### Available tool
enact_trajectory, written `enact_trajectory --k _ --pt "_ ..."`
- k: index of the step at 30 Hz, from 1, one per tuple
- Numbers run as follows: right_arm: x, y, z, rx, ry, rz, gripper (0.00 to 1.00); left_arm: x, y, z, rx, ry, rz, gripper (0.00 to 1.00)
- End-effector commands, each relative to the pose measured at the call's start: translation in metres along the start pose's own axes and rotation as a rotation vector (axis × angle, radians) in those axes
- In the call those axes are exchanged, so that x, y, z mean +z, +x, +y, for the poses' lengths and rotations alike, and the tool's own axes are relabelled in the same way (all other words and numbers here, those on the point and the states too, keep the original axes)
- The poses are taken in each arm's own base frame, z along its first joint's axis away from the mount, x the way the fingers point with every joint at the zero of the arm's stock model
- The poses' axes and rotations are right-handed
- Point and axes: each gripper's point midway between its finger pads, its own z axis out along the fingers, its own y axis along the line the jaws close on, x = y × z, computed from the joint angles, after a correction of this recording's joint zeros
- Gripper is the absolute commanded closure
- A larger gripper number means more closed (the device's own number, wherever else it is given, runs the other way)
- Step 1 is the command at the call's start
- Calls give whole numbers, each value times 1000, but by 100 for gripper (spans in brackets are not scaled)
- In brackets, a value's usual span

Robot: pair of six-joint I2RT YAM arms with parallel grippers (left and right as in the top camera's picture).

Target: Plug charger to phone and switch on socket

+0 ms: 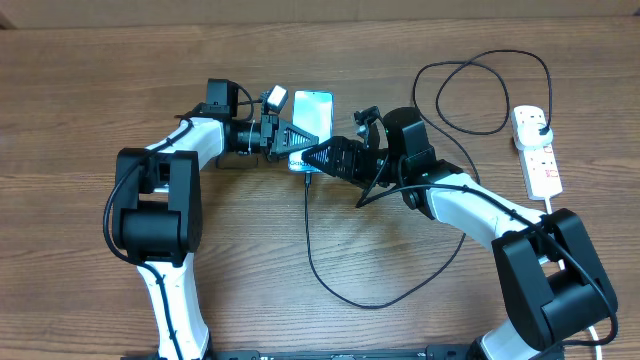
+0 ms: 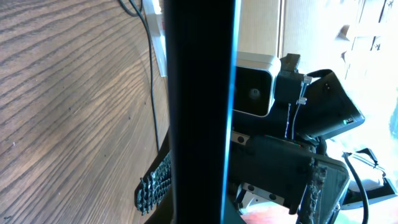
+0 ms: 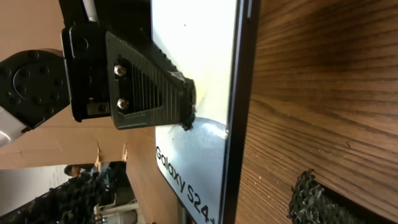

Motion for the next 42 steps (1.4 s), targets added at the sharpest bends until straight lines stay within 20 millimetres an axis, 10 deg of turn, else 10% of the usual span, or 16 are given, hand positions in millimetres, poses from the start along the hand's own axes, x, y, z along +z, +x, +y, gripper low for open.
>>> enact_trajectory --k 1,12,21,42 --pt "-2 -3 8 -22 -18 0 0 3 0 -26 89 48 16 96" --pt "-1 -1 6 -13 -12 9 0 3 0 -26 89 48 16 96" --pt "-1 3 10 -11 -32 31 44 3 0 -26 93 46 16 96" --pt "4 36 -4 77 42 137 28 3 0 -26 93 46 17 96"
